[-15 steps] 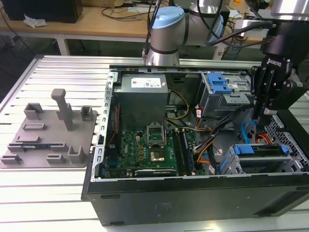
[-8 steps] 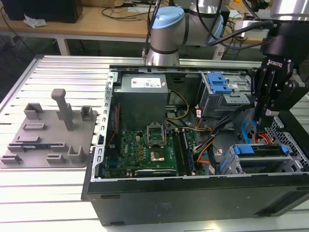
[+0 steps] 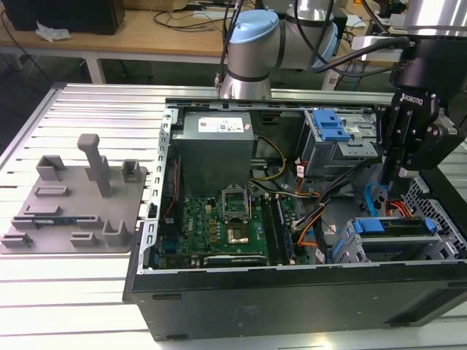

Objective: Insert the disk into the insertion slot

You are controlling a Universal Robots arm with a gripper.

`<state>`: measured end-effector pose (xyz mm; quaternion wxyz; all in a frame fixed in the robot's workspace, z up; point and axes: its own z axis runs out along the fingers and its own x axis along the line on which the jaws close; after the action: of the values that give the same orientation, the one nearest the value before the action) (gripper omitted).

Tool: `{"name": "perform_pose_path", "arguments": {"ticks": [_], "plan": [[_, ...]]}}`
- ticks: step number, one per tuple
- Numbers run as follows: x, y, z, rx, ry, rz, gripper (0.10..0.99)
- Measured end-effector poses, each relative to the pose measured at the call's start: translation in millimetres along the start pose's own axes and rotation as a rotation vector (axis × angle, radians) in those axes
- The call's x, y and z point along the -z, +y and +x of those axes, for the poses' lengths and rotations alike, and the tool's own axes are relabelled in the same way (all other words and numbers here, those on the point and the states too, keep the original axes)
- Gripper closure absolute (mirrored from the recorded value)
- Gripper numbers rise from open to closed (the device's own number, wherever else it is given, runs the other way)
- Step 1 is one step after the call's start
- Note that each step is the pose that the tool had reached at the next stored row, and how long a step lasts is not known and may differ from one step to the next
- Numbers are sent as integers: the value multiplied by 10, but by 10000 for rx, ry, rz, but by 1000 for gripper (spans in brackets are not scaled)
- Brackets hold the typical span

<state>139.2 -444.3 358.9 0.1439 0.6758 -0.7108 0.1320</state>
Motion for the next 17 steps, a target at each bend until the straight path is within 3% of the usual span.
{"name": "perform_pose_path", "arguments": {"ticks": [3, 9, 17], "plan": [[-9, 3, -3, 9, 0, 19, 765], [-18, 27, -7, -19, -9, 195, 765], [-36, 38, -14, -20, -8, 197, 765]]}}
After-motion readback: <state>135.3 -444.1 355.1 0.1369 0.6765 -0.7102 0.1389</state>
